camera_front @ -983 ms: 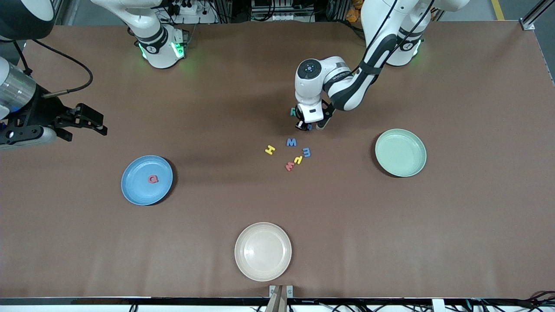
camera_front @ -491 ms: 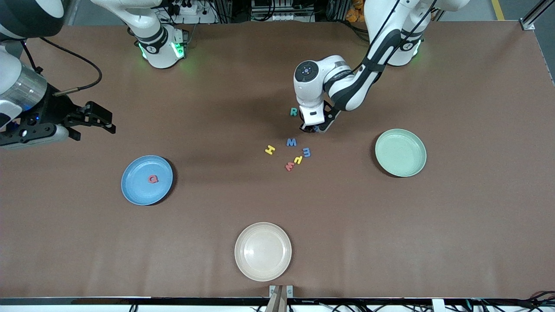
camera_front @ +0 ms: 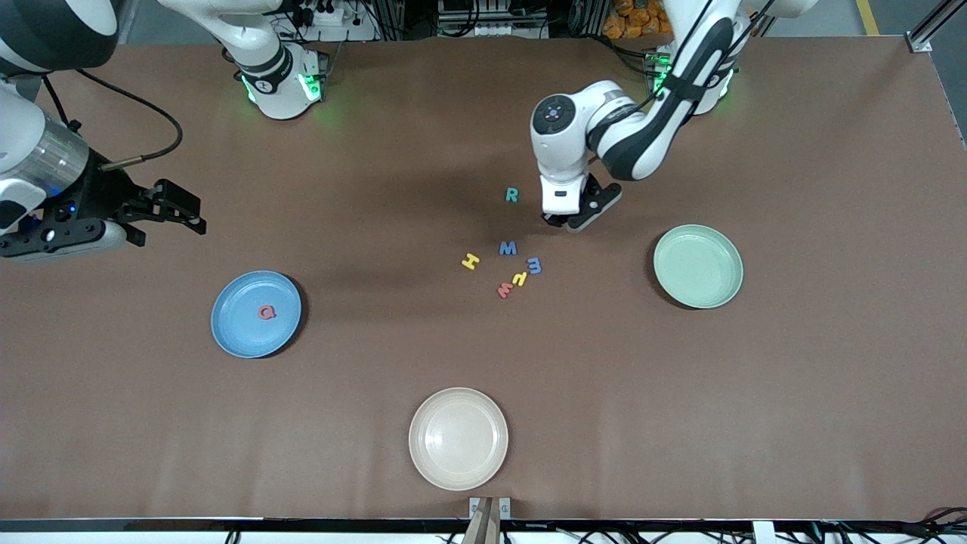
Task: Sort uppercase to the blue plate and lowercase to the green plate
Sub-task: 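Carry the blue 6 to the green plate while the right gripper reaches letters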
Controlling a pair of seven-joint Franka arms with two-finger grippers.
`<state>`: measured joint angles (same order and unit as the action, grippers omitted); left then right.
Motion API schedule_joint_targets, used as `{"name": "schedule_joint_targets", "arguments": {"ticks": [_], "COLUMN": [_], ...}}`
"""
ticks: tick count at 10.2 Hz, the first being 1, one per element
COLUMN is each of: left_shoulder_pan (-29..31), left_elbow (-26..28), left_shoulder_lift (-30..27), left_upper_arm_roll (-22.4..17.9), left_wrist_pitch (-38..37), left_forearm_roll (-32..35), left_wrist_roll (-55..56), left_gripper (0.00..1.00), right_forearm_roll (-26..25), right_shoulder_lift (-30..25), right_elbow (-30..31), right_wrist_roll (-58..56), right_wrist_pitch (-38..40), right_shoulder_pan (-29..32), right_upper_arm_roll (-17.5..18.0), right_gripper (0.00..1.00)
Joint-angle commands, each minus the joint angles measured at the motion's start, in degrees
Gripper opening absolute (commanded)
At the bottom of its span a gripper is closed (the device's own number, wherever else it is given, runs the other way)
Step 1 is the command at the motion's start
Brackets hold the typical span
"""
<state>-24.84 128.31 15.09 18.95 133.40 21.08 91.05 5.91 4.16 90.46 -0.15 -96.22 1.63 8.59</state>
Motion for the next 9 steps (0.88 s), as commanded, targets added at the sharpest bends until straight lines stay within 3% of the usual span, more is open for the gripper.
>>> {"name": "schedule_joint_targets", "arguments": {"ticks": [1,5,9], "left_shoulder_pan": [5.3,15.2,30.9], "left_elbow": [5.0,9.0,11.3], "left_shoulder_lift": [-8.9,-16.7,-20.2], "left_upper_arm_roll": [0.9,0.9,0.9], "left_wrist_pitch": [-3.6,-6.7,-6.2], "left_forearm_roll": [-5.9,-9.1,-11.9], "left_wrist_roll": [-16.5,-40.5,-65.5], "left_gripper": [0.0,0.0,0.0], "right_forearm_roll": [-3.3,-4.5,-4.7], "right_shoulder_lift": [2.2,4.4,8.0], "right_elbow": [-1.2,-0.6,0.1], "right_wrist_roll": [8.5,24.5,39.9], "right_wrist_pitch": [0.0,-2.7,-7.8], "right_shoulder_pan": [-4.3,-10.2,-17.5], "right_upper_arm_roll": [0.2,0.3,0.3], "right_gripper": [1.0,1.0,1.0]}}
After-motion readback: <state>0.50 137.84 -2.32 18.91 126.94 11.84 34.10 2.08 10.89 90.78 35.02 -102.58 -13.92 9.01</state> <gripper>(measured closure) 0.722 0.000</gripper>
